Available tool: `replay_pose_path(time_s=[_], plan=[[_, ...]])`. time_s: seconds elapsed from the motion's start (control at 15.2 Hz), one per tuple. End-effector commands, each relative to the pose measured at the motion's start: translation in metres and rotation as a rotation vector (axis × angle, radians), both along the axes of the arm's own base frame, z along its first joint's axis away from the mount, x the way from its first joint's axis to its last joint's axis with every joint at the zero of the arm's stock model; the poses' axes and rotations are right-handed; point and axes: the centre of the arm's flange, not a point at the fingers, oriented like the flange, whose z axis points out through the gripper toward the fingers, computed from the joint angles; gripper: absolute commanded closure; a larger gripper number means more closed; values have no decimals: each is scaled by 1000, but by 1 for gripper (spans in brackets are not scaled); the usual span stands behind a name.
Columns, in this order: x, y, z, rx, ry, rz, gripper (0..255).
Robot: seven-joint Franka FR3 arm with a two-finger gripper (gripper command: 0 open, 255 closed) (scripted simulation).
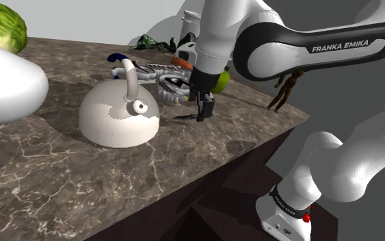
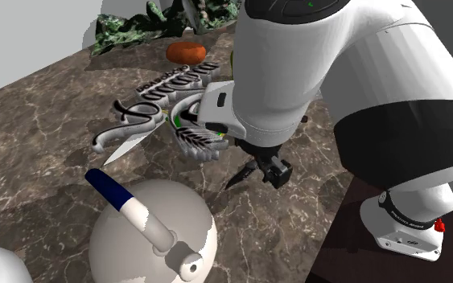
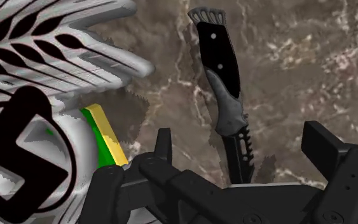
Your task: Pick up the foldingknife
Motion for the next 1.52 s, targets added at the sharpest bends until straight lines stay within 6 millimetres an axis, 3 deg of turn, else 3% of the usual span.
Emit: replay_pose_path(time_s=[0.0, 0.2, 0.26, 0.86, 1.45], plan=[[1, -1, -11, -1, 2, 1, 0], [1, -1, -20, -1, 2, 1, 0], [1, -1, -20, -1, 2, 1, 255], [1, -1, -20, -1, 2, 1, 255], [1, -1, 28, -1, 2, 1, 255]])
